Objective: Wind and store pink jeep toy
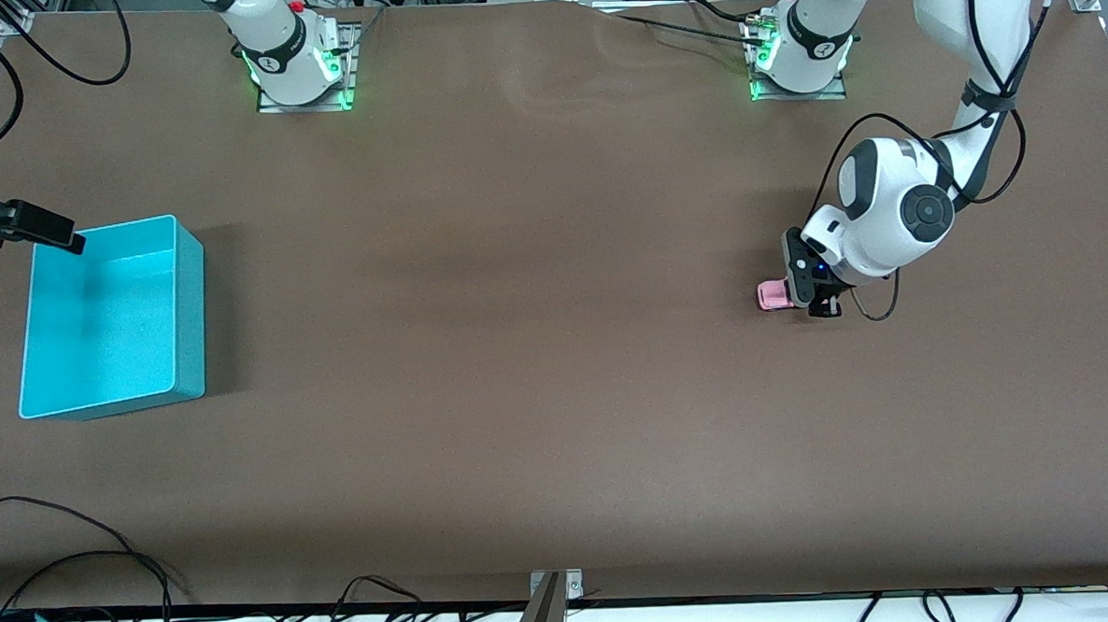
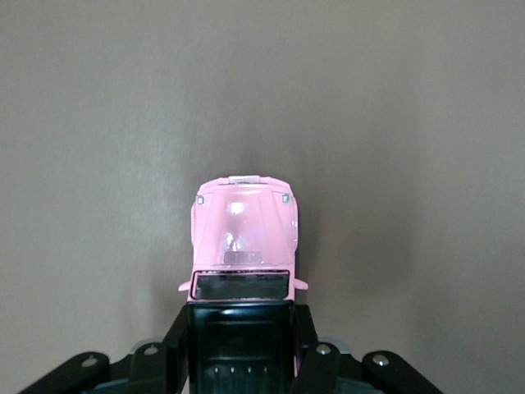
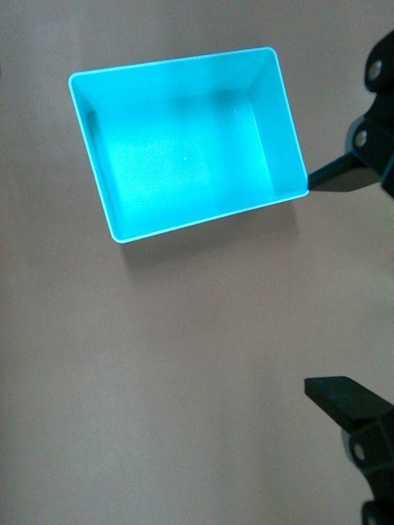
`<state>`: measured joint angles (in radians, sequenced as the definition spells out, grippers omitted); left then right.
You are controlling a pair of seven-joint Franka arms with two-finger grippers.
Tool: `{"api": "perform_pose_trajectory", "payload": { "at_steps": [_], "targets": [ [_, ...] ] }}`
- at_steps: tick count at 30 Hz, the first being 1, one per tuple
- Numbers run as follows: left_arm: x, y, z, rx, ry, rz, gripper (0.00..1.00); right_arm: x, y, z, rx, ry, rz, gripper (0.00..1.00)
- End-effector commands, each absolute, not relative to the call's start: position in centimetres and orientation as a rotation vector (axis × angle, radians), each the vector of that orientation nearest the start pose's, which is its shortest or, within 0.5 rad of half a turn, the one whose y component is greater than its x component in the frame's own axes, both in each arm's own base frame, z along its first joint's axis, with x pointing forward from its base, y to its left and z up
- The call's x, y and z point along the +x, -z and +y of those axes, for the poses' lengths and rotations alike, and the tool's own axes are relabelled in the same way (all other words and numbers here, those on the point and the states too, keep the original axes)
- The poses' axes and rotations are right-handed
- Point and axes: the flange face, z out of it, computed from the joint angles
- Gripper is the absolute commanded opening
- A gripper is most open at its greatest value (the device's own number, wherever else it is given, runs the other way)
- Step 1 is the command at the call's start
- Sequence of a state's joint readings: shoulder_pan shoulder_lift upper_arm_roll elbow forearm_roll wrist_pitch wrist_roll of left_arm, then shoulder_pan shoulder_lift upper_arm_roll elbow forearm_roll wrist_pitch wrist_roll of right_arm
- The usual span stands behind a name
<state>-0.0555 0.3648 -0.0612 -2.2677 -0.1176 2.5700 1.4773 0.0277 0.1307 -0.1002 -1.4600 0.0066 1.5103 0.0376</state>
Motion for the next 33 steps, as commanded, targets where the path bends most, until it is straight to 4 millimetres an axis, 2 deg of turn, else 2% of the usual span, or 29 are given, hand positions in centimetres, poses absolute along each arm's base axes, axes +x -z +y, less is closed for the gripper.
{"api": "perform_pose_trajectory", "payload": {
  "at_steps": [1, 14, 33],
  "targets": [
    [53.1, -17.3, -4.1, -2.329, -0.03, 2.237, 0.0, 58.2, -60.9, -3.2, -3.141, -0.118, 0.156, 1.0],
    [53.2, -17.1, -0.6, -2.285, -0.048, 2.266, 0.0, 58.2, -60.8, -3.0, -3.119, -0.121, 0.172, 1.0],
    [52.7, -17.1, 7.8, -2.218, -0.076, 2.305, 0.0, 58.1, -61.0, -3.7, -3.13, -0.117, 0.176, 1.0]
  ]
}}
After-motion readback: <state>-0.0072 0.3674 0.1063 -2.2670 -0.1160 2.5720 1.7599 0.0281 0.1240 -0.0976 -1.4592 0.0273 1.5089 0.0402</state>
